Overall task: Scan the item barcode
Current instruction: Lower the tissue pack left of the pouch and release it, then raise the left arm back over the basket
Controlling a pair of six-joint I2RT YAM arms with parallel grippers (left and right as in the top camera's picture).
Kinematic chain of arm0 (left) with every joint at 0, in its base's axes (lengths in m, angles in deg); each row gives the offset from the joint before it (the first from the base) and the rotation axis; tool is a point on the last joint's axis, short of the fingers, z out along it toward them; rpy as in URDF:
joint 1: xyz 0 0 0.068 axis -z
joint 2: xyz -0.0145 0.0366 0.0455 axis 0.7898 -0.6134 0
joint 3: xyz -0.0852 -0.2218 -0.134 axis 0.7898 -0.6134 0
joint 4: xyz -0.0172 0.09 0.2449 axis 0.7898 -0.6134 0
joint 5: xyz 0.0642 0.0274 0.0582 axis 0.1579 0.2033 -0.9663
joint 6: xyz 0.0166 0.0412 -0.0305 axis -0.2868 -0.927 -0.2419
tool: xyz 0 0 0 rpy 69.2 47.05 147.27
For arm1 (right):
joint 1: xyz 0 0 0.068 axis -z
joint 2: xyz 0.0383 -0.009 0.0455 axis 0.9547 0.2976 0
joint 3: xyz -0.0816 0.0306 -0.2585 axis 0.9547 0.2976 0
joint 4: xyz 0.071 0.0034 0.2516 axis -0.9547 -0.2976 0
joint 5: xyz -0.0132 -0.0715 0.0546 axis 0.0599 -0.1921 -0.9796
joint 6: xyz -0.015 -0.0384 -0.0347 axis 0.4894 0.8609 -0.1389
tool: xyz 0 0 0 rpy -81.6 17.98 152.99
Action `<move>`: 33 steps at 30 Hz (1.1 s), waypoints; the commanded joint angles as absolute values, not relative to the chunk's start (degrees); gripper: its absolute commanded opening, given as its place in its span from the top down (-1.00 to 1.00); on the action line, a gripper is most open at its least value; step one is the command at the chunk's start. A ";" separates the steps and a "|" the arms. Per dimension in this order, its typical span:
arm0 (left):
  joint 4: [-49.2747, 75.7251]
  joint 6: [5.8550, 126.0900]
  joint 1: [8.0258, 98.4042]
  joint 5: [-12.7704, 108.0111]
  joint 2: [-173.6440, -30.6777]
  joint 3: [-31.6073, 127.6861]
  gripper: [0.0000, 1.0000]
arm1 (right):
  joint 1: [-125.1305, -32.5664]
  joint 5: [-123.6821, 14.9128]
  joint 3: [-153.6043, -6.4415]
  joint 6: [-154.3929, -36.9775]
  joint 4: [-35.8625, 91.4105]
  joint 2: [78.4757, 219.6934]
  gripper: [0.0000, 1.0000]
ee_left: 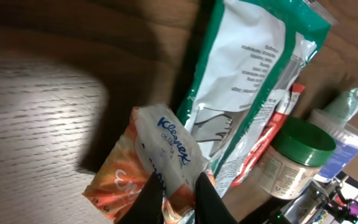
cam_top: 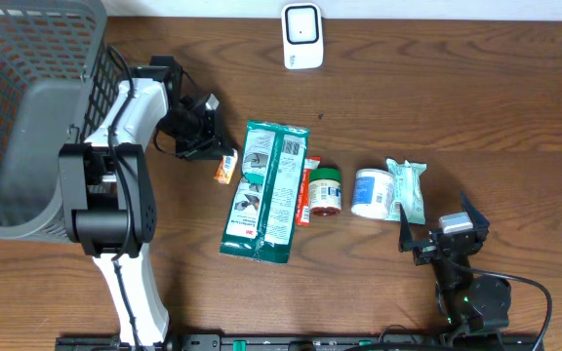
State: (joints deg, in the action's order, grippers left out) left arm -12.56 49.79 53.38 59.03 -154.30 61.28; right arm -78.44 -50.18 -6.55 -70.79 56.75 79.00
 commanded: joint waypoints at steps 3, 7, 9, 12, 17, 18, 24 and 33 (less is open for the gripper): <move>-11.79 48.83 52.99 57.89 -154.87 60.21 0.74 | -78.77 -50.26 -6.46 -70.79 56.53 78.69 -0.99; -11.55 48.83 52.99 57.89 -154.87 60.21 0.39 | -78.77 -50.26 -6.46 -70.79 56.53 78.69 -0.99; -11.55 48.83 52.99 57.87 -154.87 60.21 0.19 | -78.77 -50.26 -6.46 -70.79 56.53 78.69 -0.98; -11.55 48.80 52.99 57.89 -154.87 60.21 -0.09 | -78.77 -50.26 -6.46 -70.79 56.53 78.69 -0.98; -11.59 48.83 52.99 57.91 -154.83 60.43 -0.28 | -78.77 -50.26 -6.46 -70.79 56.53 78.69 -0.99; -11.59 48.83 52.99 57.94 -154.80 60.59 -0.31 | -78.77 -50.26 -6.46 -70.79 56.53 78.69 -0.98; -11.59 48.85 52.68 57.91 -151.39 63.86 -0.45 | -78.77 -50.26 -6.46 -70.79 56.53 78.69 -0.99; -9.78 52.37 51.11 49.22 -136.31 69.77 -0.48 | -78.77 -50.26 -6.46 -70.79 56.53 78.69 -0.99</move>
State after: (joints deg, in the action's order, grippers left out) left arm -10.37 49.87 52.02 56.84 -144.64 66.71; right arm -78.44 -50.18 -6.55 -70.79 56.75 79.00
